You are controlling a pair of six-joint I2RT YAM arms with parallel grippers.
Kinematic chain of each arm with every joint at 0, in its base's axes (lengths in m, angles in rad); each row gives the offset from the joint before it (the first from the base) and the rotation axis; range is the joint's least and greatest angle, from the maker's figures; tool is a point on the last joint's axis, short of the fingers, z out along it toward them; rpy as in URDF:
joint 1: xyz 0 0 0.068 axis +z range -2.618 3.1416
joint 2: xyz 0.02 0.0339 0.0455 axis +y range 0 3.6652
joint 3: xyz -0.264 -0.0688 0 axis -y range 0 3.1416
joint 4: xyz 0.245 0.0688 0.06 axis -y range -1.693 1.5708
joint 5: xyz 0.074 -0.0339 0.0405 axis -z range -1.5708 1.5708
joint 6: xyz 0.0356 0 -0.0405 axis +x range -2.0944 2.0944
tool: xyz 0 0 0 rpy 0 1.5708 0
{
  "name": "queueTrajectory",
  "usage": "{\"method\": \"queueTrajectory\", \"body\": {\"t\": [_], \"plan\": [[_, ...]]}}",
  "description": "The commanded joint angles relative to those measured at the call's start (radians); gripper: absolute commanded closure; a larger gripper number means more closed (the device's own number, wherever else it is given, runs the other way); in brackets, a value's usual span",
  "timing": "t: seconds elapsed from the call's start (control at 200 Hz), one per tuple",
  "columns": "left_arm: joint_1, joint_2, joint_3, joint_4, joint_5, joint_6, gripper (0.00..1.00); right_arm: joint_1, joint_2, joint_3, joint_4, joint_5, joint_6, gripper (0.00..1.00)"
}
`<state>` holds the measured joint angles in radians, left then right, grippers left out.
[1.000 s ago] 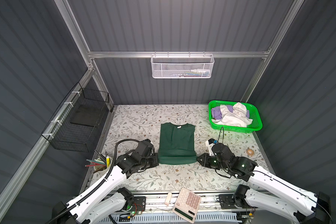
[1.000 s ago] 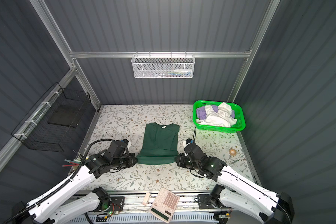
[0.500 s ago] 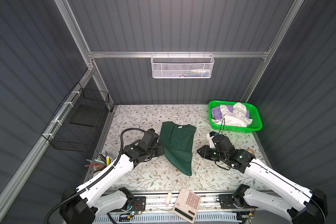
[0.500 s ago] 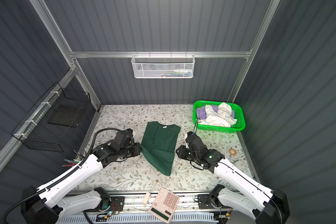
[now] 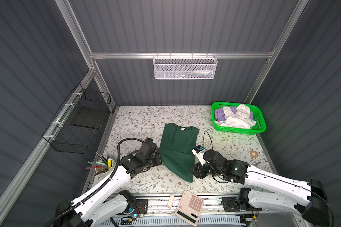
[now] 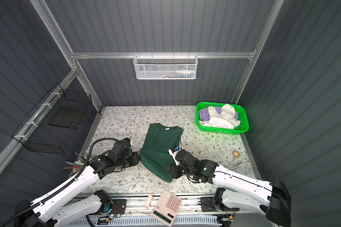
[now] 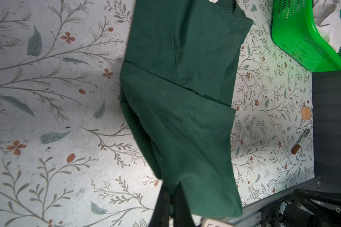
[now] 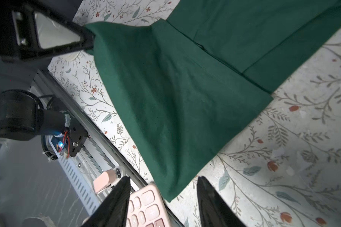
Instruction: Fold and stack the t-shirts
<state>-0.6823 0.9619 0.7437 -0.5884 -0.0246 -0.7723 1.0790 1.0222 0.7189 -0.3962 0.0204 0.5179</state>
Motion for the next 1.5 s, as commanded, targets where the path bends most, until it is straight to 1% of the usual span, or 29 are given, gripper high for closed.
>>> {"method": "queueTrajectory", "body": {"t": [0.0, 0.09, 0.1, 0.19, 0.23, 0.37, 0.49, 0.565, 0.655, 0.76, 0.826, 0.896, 0.996, 1.096, 1.296, 1.321, 1.496], "plan": [[-0.005, -0.001, 0.007, 0.002, -0.007, -0.021, 1.0, 0.081, 0.043, 0.016, -0.015, 0.213, -0.1, 0.4], [-0.005, 0.012, 0.017, 0.002, -0.001, -0.017, 1.0, 0.165, 0.089, 0.028, 0.002, 0.357, -0.115, 0.34], [-0.005, 0.012, 0.017, 0.002, -0.001, -0.016, 1.0, 0.172, 0.115, 0.032, 0.002, 0.37, -0.114, 0.33], [-0.005, 0.017, 0.026, -0.005, -0.003, -0.014, 1.0, 0.216, 0.193, 0.064, 0.05, 0.441, -0.133, 0.29], [-0.005, 0.017, 0.029, -0.007, -0.004, -0.012, 1.0, 0.252, 0.223, 0.079, 0.074, 0.452, -0.145, 0.28], [-0.005, 0.01, 0.03, -0.011, -0.007, -0.015, 1.0, 0.283, 0.327, 0.133, 0.148, 0.448, -0.189, 0.25], [-0.004, 0.004, 0.03, -0.012, -0.009, -0.017, 1.0, 0.308, 0.419, 0.194, 0.14, 0.482, -0.218, 0.25], [-0.005, 0.003, 0.034, -0.013, -0.012, -0.016, 1.0, 0.316, 0.449, 0.206, 0.128, 0.489, -0.212, 0.25], [-0.005, 0.007, 0.036, -0.013, -0.011, -0.015, 1.0, 0.319, 0.419, 0.166, 0.135, 0.487, -0.151, 0.25], [-0.005, 0.002, 0.027, -0.013, -0.003, -0.019, 1.0, 0.321, 0.288, 0.046, 0.176, 0.483, -0.046, 0.27], [-0.005, -0.006, 0.021, -0.016, -0.001, -0.021, 1.0, 0.332, 0.206, -0.015, 0.161, 0.491, 0.013, 0.28], [-0.004, -0.008, 0.021, -0.026, 0.0, -0.018, 1.0, 0.369, 0.139, -0.059, 0.123, 0.502, 0.057, 0.32], [-0.005, -0.007, 0.025, -0.037, -0.005, -0.012, 1.0, 0.453, 0.067, -0.123, 0.082, 0.523, 0.065, 0.33], [-0.005, -0.007, 0.018, -0.03, -0.003, -0.014, 1.0, 0.464, 0.061, -0.143, 0.048, 0.535, 0.074, 0.32], [-0.004, -0.02, 0.003, -0.017, -0.005, -0.028, 1.0, 0.464, 0.089, -0.212, 0.158, 0.502, 0.067, 0.34], [-0.005, -0.02, 0.003, -0.017, -0.004, -0.028, 1.0, 0.464, 0.128, -0.209, 0.16, 0.508, 0.068, 0.34], [-0.005, -0.013, 0.013, -0.034, -0.002, -0.021, 1.0, 0.461, 0.261, -0.159, 0.169, 0.558, 0.052, 0.35]]}}
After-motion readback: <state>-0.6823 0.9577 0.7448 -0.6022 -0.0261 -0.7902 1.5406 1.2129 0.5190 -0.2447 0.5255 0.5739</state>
